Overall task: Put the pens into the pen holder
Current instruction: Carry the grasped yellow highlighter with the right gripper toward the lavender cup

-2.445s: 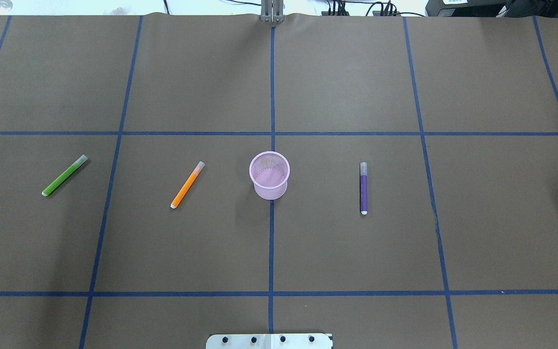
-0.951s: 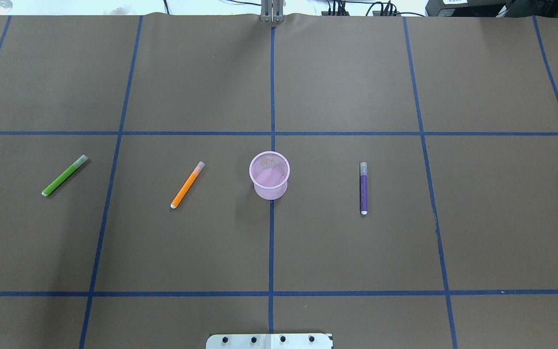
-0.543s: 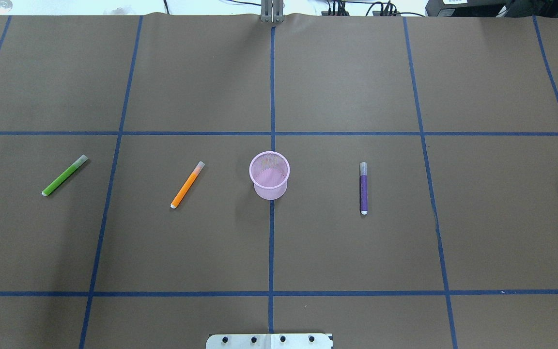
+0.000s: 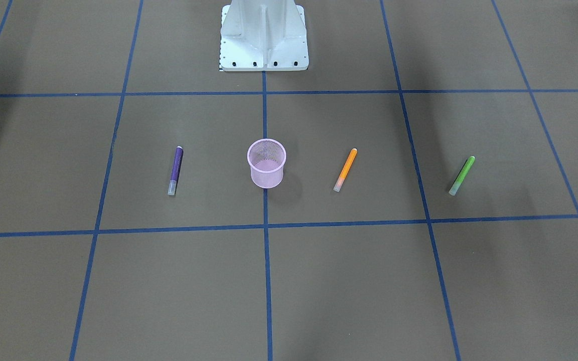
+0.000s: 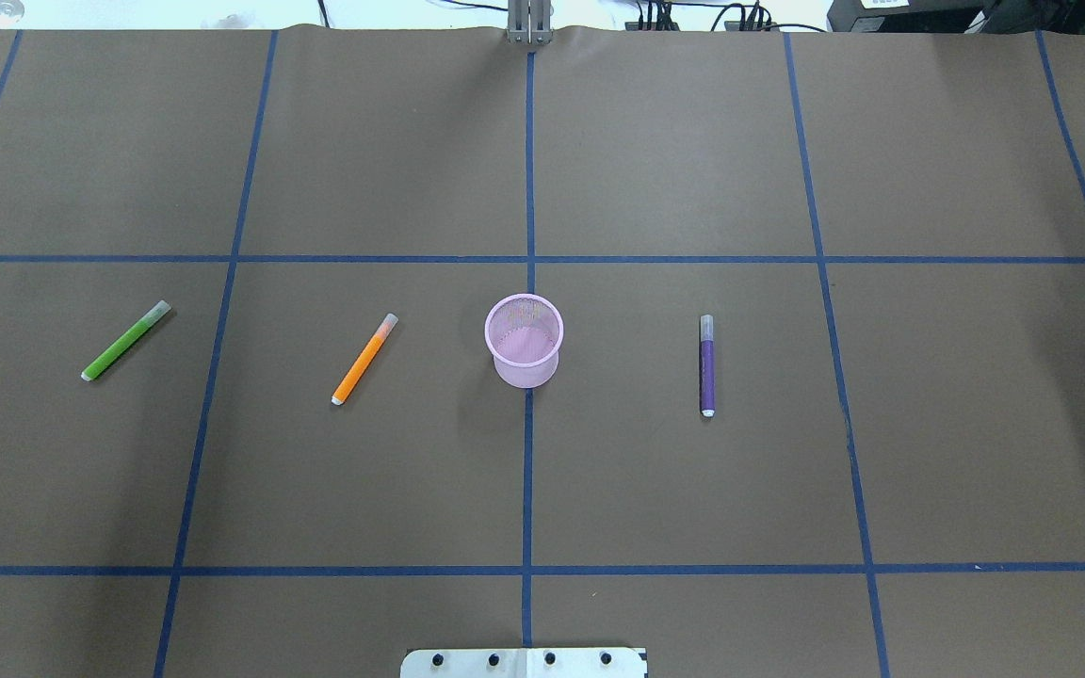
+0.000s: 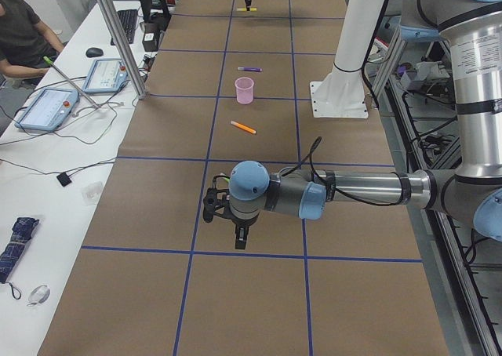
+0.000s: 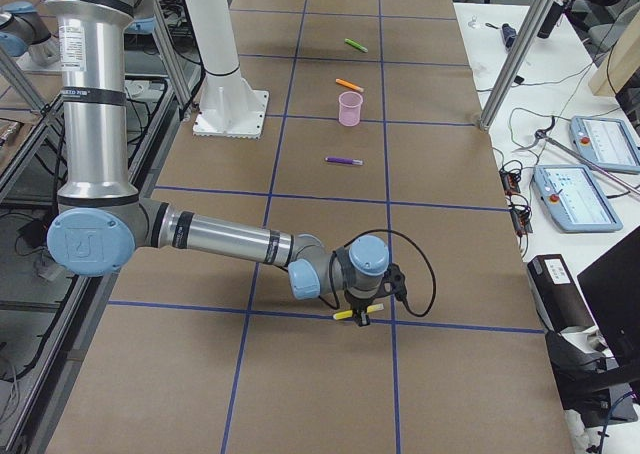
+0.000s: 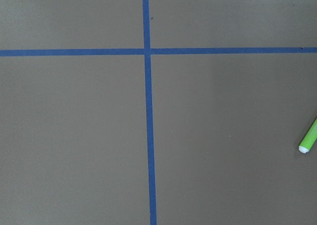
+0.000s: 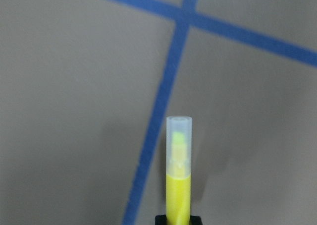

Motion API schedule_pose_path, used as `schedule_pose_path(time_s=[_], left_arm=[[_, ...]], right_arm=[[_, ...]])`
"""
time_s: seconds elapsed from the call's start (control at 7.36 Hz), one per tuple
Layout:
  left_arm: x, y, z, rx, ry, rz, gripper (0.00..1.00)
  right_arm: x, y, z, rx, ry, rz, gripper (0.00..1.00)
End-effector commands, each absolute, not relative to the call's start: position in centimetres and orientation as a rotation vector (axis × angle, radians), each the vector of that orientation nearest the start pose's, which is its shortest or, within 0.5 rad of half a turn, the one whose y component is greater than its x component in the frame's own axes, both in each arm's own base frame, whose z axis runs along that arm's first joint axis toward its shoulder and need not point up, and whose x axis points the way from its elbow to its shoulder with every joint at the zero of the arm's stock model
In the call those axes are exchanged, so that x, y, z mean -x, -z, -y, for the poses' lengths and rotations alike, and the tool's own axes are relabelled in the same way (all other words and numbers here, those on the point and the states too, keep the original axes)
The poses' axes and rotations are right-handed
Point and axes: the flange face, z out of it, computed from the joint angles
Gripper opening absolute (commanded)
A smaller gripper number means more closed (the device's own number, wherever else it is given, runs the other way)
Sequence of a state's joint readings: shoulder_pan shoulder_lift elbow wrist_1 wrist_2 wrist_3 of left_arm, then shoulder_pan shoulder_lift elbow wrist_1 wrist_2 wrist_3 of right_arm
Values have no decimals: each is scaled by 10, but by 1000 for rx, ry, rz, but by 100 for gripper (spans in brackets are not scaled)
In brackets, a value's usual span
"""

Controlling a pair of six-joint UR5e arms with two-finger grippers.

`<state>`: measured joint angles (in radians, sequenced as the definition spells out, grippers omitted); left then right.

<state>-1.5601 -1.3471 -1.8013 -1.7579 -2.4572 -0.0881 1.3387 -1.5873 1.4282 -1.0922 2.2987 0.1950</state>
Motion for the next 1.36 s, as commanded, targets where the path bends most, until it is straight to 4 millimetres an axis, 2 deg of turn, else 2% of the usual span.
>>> schedule_pose_path(time_s=[0.0,0.14,0.27,0.41,0.54,0.68,0.82,1.09,1.22], left_arm=[[52,-607,412,-236,-60,-894,100],[49,-605,412,-246,-73,-912,100],[44,-607,412,-232,-83,-933,100],[37,-610,412,-219,-94,-936,100],[33,-612,413,-210,-102,-938,100],[32,-614,414,-206,-102,-938,100],[30,-614,414,-205,-110,-938,100],[15,-613,416,-190,-139,-941,100],[15,-613,415,-188,-139,-943,100]], right_arm=[[65,-606,512,-331,-53,890,0],[106,-580,509,-436,-126,934,0],[177,-549,496,-526,-164,945,0],[249,-507,479,-611,-210,931,0],[289,-452,479,-648,-285,1013,0],[310,-391,480,-629,-337,1092,0],[346,-334,473,-665,-374,1146,0],[434,-250,432,-779,-395,1168,0],[469,-208,415,-802,-401,1126,0]])
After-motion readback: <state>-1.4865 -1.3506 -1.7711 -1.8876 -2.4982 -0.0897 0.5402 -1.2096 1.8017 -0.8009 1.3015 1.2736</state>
